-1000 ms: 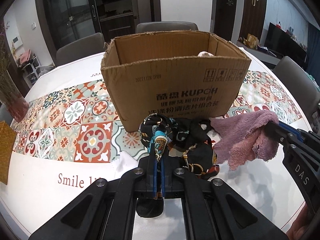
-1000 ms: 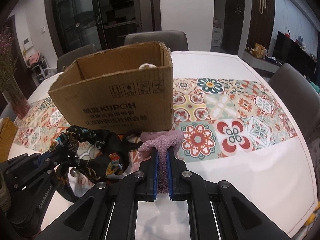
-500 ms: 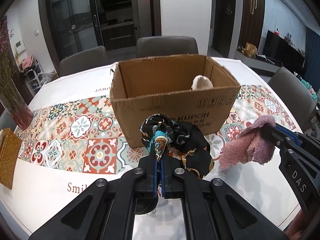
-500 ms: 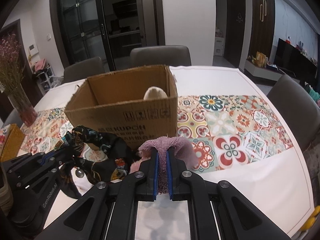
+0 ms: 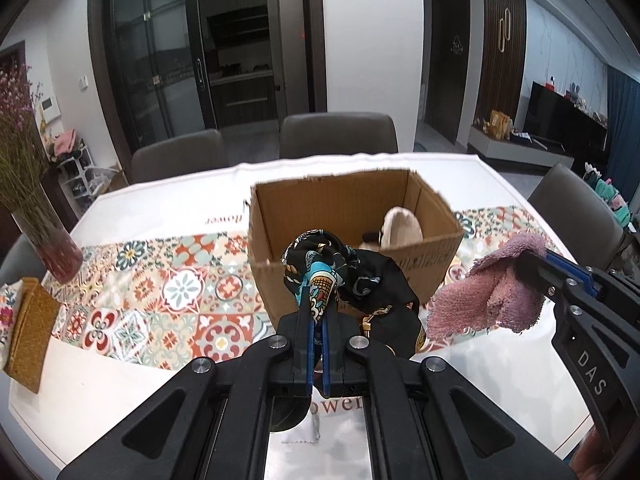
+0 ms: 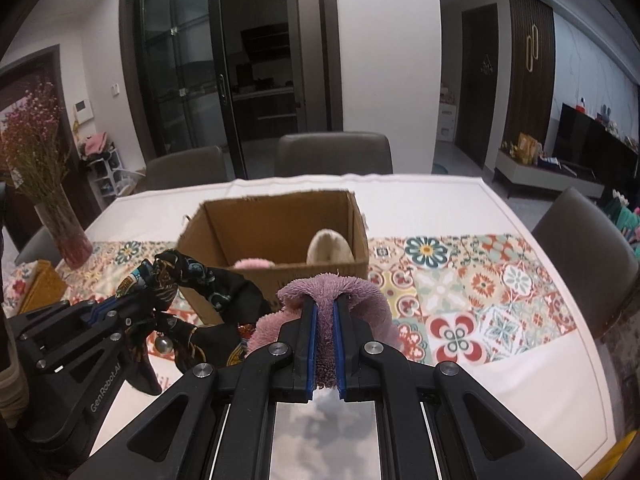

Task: Organize soft objects
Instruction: 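Lift and carry the scarf and towel in both tools over the box, then open both tools to drop the scarf and towel into the box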

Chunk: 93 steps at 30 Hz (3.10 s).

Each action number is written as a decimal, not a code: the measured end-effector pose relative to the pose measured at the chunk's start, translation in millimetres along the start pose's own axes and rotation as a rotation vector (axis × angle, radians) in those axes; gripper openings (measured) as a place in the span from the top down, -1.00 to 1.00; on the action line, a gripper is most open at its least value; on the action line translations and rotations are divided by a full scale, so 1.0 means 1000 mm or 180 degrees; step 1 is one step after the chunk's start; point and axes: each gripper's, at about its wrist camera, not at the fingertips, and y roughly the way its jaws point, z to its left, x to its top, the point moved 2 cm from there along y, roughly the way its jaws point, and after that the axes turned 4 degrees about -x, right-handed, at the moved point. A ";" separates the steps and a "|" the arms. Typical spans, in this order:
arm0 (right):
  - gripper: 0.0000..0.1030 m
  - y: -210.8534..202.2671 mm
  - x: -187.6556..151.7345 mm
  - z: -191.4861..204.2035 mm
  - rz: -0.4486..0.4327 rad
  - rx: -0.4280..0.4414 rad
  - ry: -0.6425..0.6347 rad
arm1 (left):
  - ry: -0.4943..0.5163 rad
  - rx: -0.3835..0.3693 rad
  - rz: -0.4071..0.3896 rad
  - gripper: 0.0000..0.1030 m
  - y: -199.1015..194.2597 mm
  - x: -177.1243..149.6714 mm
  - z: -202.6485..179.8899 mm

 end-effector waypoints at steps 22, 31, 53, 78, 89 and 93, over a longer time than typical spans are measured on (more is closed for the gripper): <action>0.83 -0.033 0.071 0.011 -0.0419 0.0096 -0.0118 | 0.0035 0.0068 -0.0382 0.91 -0.043 0.065 0.010; 0.83 -0.028 0.097 0.011 -0.0498 0.0081 -0.0126 | 0.0034 0.0076 -0.0469 0.91 -0.038 0.092 0.014; 0.83 0.031 0.122 0.005 -0.0274 0.0148 -0.0038 | 0.0049 0.0071 -0.0333 0.91 0.009 0.130 0.016; 0.83 0.079 0.123 0.014 0.0006 0.0199 -0.0028 | -0.0020 0.0001 -0.0155 0.89 0.052 0.137 0.024; 0.78 0.098 0.115 0.016 0.0155 0.0166 -0.0068 | -0.0101 0.0066 0.0050 0.35 0.076 0.121 0.027; 0.54 0.102 0.113 0.019 0.0202 0.0191 -0.0065 | -0.0091 0.0189 -0.0010 -0.19 0.071 0.120 0.027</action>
